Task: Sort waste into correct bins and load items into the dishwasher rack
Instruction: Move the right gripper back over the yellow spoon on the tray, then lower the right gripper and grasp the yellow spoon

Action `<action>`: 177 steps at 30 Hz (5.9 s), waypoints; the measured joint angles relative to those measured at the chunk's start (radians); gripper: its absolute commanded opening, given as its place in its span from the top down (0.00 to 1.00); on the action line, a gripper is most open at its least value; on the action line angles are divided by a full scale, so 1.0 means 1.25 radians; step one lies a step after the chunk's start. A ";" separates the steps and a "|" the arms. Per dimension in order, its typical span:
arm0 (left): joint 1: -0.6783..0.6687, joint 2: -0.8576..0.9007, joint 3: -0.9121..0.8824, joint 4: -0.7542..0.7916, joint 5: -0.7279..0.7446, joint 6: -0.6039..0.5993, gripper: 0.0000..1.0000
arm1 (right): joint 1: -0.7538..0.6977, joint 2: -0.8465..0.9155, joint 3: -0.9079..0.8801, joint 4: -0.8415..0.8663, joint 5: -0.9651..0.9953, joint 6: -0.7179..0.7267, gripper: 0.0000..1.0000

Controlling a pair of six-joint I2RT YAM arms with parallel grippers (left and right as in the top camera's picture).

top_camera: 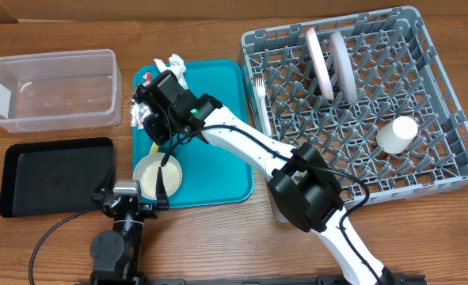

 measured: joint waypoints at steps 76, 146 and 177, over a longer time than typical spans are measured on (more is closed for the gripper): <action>0.000 0.000 0.000 0.000 0.000 0.000 0.00 | -0.119 0.017 0.001 -0.286 0.062 -0.128 0.68; 0.000 0.000 0.000 0.000 0.000 0.000 0.00 | -0.171 0.021 -0.041 -0.164 -0.169 -0.050 0.72; 0.000 0.000 0.000 0.000 0.000 0.000 0.00 | -0.162 0.049 -0.041 -0.172 -0.121 -0.042 0.88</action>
